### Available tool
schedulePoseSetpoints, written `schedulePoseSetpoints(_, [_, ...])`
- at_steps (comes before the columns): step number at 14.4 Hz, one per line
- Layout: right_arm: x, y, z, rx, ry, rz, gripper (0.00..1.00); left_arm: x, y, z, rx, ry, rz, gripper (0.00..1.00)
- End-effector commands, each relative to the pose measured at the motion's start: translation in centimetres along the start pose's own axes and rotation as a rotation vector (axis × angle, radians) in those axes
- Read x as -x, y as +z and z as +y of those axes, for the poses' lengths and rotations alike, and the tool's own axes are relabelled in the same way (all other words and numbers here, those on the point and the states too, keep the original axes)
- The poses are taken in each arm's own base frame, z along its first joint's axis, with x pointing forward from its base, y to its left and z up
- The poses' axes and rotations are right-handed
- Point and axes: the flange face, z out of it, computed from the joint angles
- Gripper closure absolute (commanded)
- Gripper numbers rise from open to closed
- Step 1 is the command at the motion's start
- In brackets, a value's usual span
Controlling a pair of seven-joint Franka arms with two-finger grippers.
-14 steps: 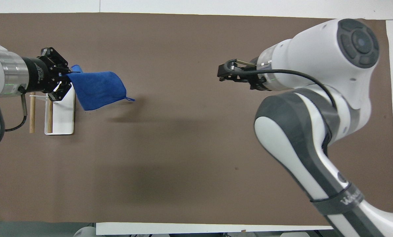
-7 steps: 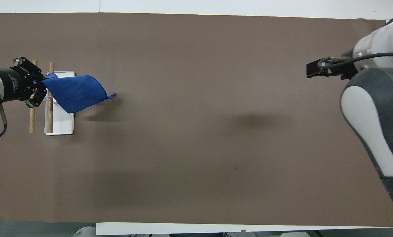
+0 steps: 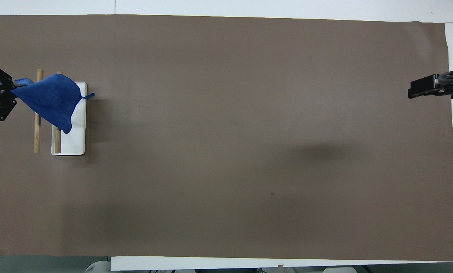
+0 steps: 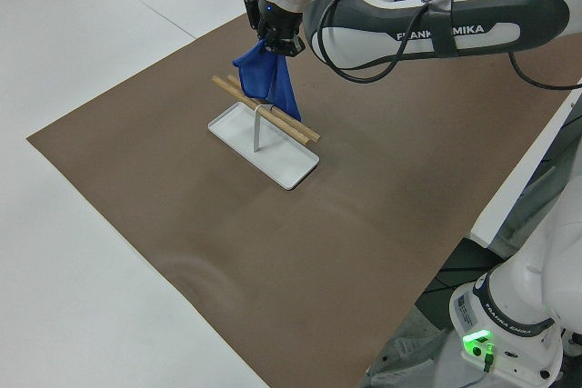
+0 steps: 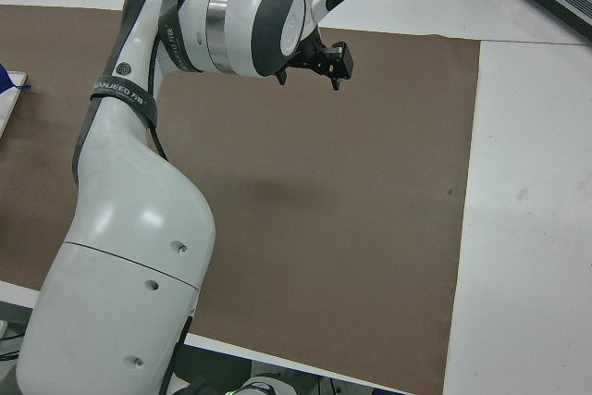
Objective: Right arm passes towel to left arm to hang
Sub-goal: 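Drape the towel over the wooden rods with the left gripper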
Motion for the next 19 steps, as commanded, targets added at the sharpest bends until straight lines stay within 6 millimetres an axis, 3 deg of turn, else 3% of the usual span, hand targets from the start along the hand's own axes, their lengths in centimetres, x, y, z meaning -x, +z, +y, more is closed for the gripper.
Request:
schedulePoseSetpoints(1, [-0.1, 0.2, -0.6, 0.007, -0.022, -0.022, 0.0, -1.5, -0.5, 0.5, 0.025, 0.138, 0.01, 1.0])
schedulePoseSetpoints(4, [0.1, 0.4, -1.0, 0.001, -0.024, -0.042, 0.0, -1.8, -0.7, 0.5, 0.021, 0.287, 0.015, 0.99])
schedulePoseSetpoints(10, [0.2, 0.4, -0.9, 0.0, -0.022, -0.05, 0.0, -1.9, -0.8, 0.6, -0.026, 0.427, 0.071, 0.99])
schedulePoseSetpoints(14, [0.2, 0.5, -0.9, 0.0, -0.023, -0.054, 0.0, -2.0, -2.0, 1.6, -0.025, 0.447, 0.091, 0.99])
schedulePoseSetpoints(19, [0.3, 0.5, -0.9, -0.002, -0.021, -0.063, 0.0, -3.1, -1.5, 0.4, -0.045, 0.402, 0.1, 0.98])
